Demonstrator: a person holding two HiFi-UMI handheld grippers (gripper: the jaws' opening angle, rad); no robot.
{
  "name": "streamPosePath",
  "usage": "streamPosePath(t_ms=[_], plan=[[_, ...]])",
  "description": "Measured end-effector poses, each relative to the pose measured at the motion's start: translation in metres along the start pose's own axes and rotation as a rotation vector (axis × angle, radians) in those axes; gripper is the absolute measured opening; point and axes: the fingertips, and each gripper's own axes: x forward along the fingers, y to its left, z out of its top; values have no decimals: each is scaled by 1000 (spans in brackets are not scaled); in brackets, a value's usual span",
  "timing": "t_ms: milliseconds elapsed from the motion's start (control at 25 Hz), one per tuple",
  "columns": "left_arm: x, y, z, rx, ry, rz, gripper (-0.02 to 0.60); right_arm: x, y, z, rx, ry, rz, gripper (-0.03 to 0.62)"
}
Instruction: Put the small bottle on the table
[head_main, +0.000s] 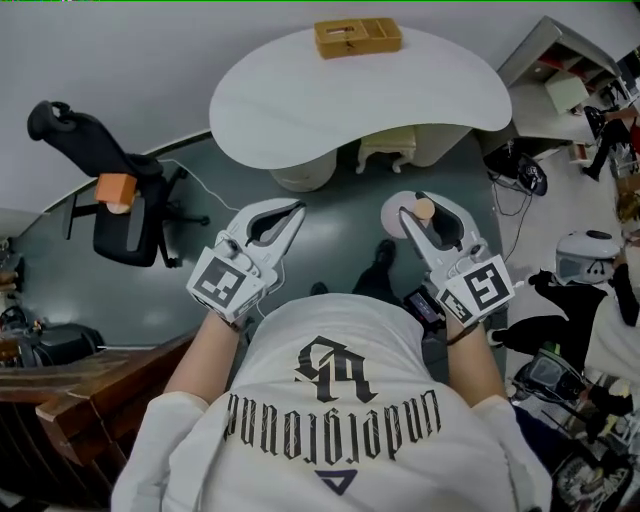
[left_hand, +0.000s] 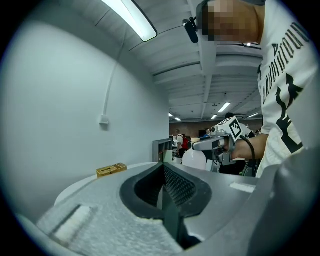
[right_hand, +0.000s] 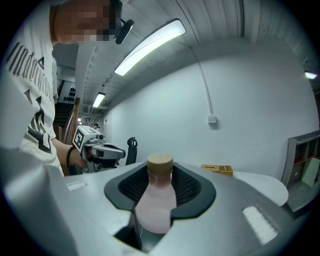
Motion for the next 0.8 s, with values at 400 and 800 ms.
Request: streamPosePath(t_ms=[400, 800], plan=[[86, 34, 8, -40, 9, 112, 9, 35, -106, 3, -21, 7, 103, 138], [168, 48, 21, -56, 9, 204, 9, 51, -193, 10, -56, 26, 212, 138]])
